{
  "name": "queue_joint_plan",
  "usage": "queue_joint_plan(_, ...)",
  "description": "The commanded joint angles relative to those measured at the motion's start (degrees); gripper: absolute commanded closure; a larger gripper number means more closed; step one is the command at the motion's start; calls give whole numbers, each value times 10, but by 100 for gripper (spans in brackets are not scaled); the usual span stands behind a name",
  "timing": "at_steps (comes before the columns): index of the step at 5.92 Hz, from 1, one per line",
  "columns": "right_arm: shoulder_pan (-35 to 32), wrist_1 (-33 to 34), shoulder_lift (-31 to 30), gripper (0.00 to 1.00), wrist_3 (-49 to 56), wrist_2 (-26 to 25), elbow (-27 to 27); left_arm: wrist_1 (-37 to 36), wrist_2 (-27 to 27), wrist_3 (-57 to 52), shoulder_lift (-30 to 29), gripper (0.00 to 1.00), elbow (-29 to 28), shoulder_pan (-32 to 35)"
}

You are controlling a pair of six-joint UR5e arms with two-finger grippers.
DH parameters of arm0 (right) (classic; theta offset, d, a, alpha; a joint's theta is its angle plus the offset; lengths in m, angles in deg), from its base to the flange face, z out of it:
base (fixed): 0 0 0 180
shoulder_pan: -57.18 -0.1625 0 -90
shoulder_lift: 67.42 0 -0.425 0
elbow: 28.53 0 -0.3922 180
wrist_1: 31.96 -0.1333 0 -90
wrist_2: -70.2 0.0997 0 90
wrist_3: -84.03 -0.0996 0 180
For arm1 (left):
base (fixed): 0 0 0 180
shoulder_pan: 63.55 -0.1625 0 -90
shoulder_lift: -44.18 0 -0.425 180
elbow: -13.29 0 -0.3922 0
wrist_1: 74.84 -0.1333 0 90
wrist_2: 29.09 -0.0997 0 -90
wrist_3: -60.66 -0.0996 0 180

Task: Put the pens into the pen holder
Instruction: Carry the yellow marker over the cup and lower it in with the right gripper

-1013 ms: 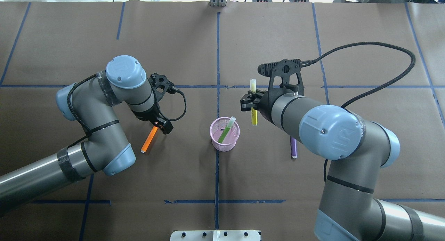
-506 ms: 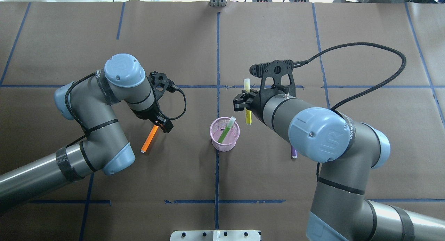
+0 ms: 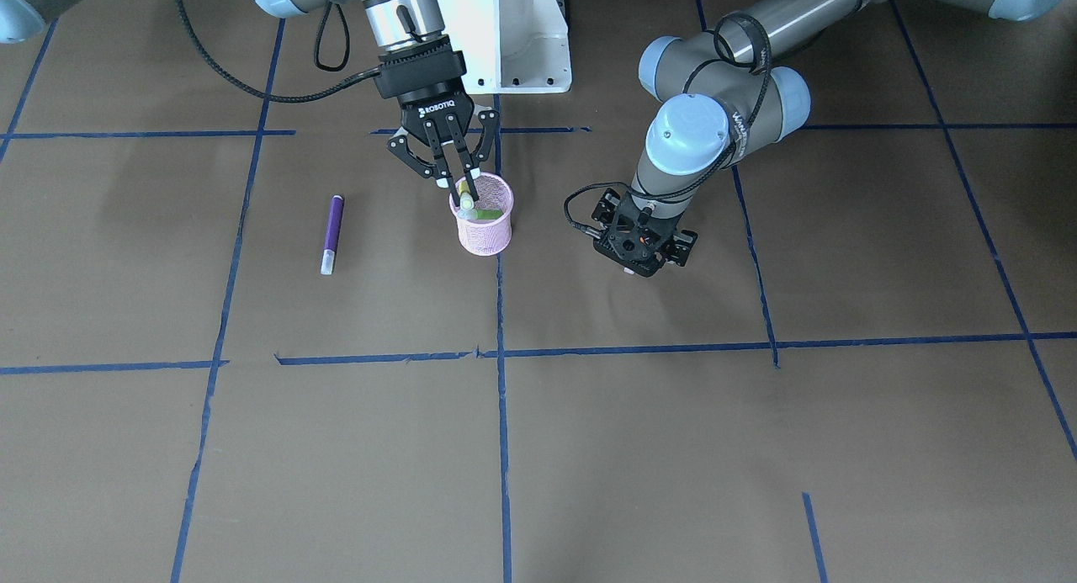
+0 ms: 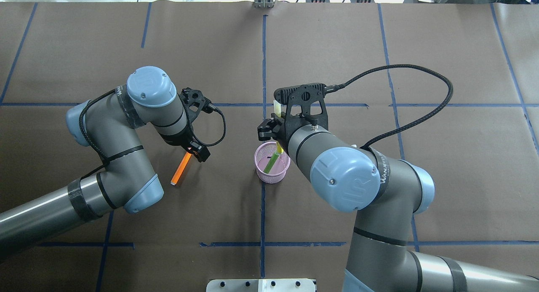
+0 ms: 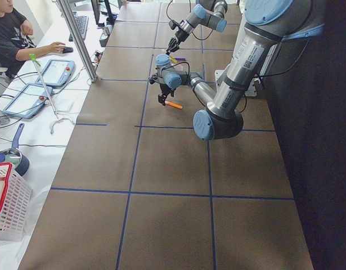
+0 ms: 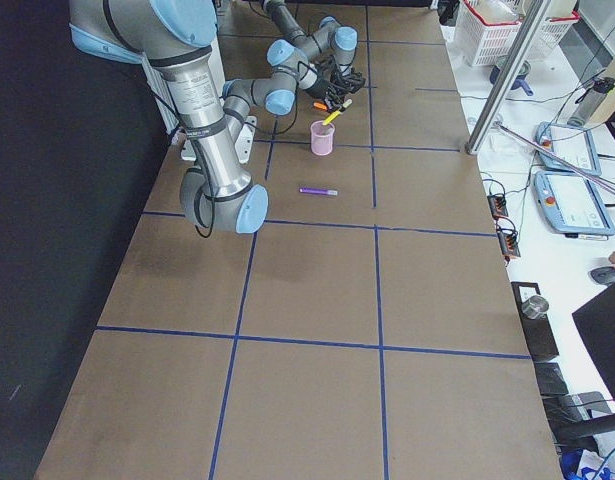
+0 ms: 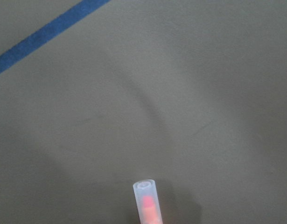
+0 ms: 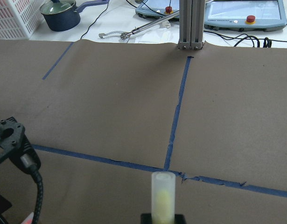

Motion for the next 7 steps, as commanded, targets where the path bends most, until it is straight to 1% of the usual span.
queue_joint_plan(1, 19, -2, 2, 99, -18, -13, -14, 0, 0, 0, 0, 0, 0, 0)
queue_joint_plan(2, 28, -2, -2, 99, -26, -13, -18, 0, 0, -1, 0, 0, 0, 0)
queue_joint_plan(4, 43, -4, -1, 99, -45, -39, -42, 0, 0, -2, 1, 0, -3, 0)
queue_joint_plan(5, 43, -5, 0, 96, -45, -39, -42, 0, 0, -2, 1, 0, -3, -1)
queue_joint_plan(6, 43, -20, -1, 34, -45, -40, -43, 0, 0, -2, 1, 0, -3, -1)
queue_joint_plan(7, 42, -47, -4, 0, -46, -40, -55, 0, 0, -2, 3, 0, -2, -1)
